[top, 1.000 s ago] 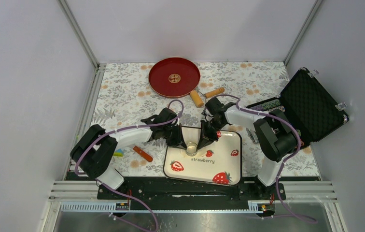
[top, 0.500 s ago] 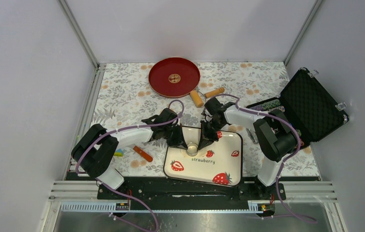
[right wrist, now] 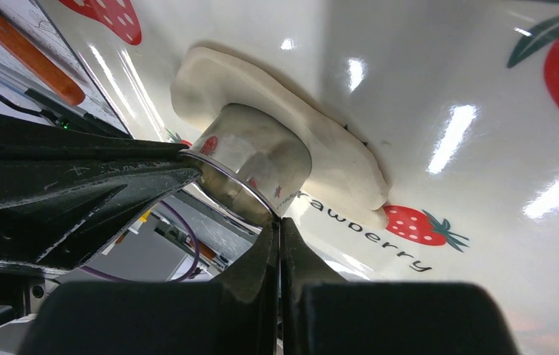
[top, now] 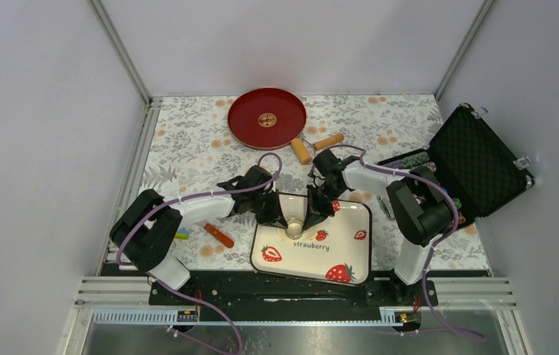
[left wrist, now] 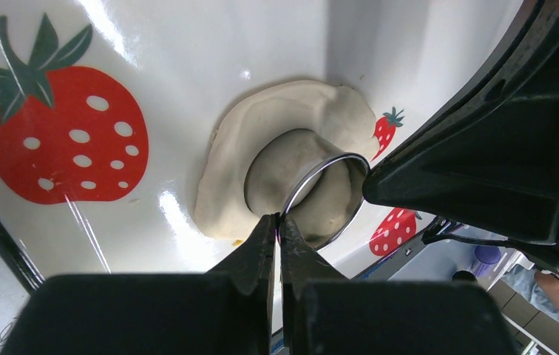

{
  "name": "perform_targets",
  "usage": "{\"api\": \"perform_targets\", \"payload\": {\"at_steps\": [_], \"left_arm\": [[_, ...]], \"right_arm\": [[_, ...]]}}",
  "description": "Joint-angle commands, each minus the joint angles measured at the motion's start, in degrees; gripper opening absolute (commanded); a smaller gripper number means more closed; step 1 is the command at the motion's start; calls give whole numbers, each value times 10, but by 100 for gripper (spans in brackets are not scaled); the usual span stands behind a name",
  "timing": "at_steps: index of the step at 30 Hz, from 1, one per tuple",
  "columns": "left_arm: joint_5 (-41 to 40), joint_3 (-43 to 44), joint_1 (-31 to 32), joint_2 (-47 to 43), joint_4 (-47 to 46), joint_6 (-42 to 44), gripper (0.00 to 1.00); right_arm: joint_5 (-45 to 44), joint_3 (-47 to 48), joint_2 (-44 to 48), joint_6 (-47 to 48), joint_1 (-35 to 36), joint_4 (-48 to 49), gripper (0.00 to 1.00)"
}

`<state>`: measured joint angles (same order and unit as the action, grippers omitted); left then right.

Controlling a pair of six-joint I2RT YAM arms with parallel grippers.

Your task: Roll out the dumpling wrappers from the dough

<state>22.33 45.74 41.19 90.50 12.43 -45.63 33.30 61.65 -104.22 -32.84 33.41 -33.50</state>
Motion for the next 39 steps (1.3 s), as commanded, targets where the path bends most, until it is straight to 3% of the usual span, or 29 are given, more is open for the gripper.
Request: {"api": "perform_targets", "payload": {"at_steps": [1,39], "left_arm": [[-51,-24,16,44,10,0,0],[-59,-39,15,76,-5,-10,0]], "right_arm": [[-67,-17,-40,21,24,4,0],[-86,-26,-53,16,31,17,0]]}}
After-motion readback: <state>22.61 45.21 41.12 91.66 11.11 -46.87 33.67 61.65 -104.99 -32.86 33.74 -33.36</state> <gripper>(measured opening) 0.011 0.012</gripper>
